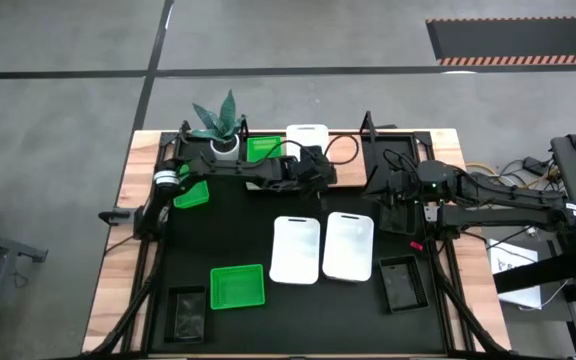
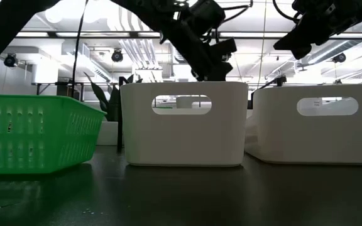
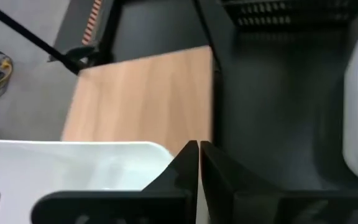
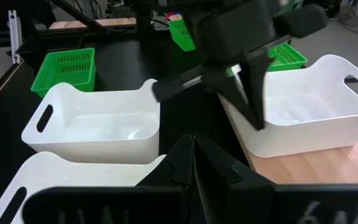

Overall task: Stack baskets on shelf by color
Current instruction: Put the left white bin on the shelf

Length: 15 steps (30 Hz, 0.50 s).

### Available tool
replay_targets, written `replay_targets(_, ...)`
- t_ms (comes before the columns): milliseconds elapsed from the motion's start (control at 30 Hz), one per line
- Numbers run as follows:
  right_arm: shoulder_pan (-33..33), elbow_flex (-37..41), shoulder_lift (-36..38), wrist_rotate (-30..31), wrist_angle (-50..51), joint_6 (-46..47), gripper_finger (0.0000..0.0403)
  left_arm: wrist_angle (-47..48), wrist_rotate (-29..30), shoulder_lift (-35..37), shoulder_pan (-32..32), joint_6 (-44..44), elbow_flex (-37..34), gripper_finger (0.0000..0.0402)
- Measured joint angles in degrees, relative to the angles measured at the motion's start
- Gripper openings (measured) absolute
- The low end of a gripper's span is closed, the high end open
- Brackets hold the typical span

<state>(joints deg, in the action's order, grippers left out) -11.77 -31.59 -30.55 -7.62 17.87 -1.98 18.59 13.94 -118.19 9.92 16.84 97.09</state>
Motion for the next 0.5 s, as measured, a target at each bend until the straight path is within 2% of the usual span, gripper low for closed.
replay_targets(333, 0.01, 0.0, 0.0, 0.01, 0.0, 0.05, 0.0009, -2.03, -0.08, 0.16, 0.96, 0.0, 0.19, 0.0)
replay_targets(500, 0.0, 0.0, 0.0, 0.01, 0.09, -0.05, 0.0009, 0.54, -0.02, 2.71, -1.27, -0.23, 0.01, 0.0)
